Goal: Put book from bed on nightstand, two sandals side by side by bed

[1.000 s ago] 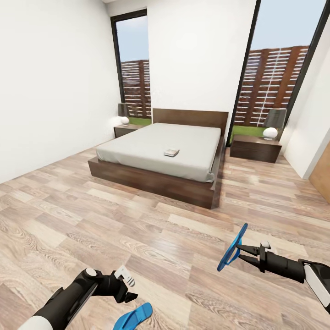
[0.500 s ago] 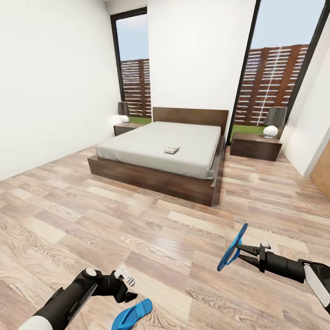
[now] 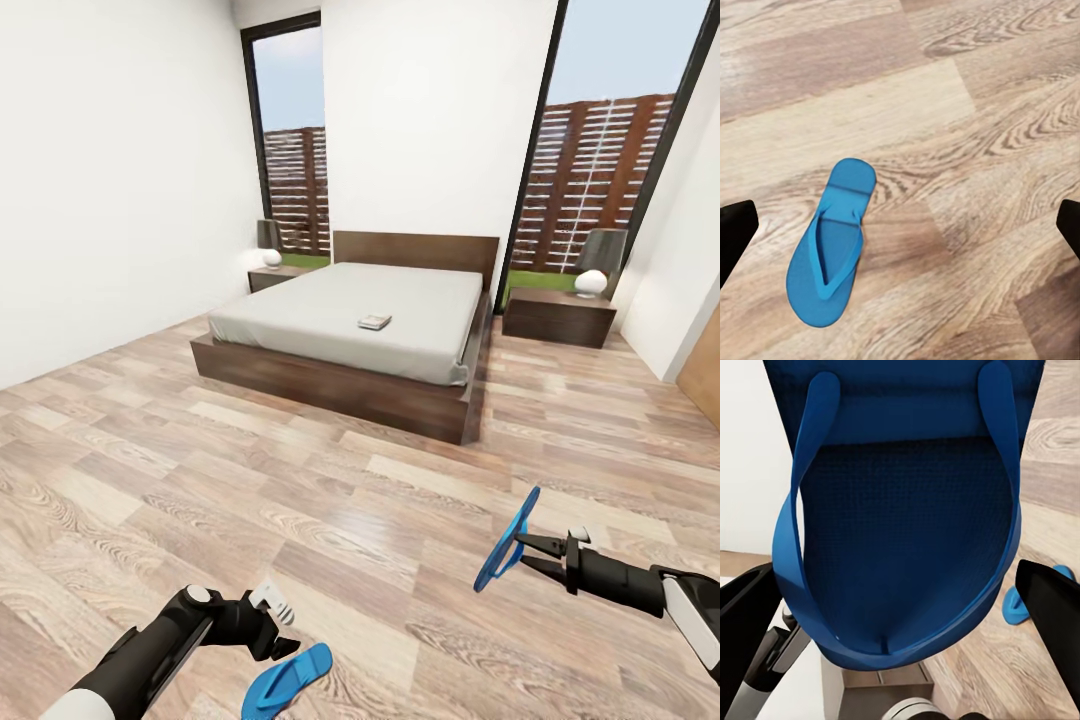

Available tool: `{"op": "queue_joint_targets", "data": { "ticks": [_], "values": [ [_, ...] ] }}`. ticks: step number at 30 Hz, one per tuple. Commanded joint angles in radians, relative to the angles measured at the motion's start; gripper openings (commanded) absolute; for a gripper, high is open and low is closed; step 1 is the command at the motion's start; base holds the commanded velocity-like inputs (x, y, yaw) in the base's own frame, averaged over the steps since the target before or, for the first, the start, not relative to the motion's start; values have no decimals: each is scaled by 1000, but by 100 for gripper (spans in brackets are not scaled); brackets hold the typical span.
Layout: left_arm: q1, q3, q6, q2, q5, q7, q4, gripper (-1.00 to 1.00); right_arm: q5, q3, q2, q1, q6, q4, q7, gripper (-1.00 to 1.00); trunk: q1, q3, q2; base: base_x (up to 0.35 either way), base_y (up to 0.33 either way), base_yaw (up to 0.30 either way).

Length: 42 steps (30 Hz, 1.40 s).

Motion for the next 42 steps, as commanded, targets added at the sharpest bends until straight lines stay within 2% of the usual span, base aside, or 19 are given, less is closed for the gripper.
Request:
{"op": "queue_joint_targets", "data": {
  "ticks": [1, 14, 25, 42],
  "values": [
    [0, -1, 4, 1, -6, -4, -2, 100, 0, -1, 0, 0, 4, -1, 1, -100, 0, -1, 0, 0, 0, 0],
    [0, -2, 3, 2, -6, -4, -2, 100, 2, -1, -1, 0, 3, -1, 2, -100, 0, -1, 0, 0, 0, 0],
    [0, -3, 3, 0, -6, -4, -2, 100, 3, -1, 0, 0, 2, -1, 1, -100, 42, -35, -77, 0, 0, 0],
    [0, -3, 3, 0, -6, -4, -2, 100, 9, 0, 2, 0, 1, -1, -2, -100, 50, -101, -81, 0, 0, 0]
  ]
}}
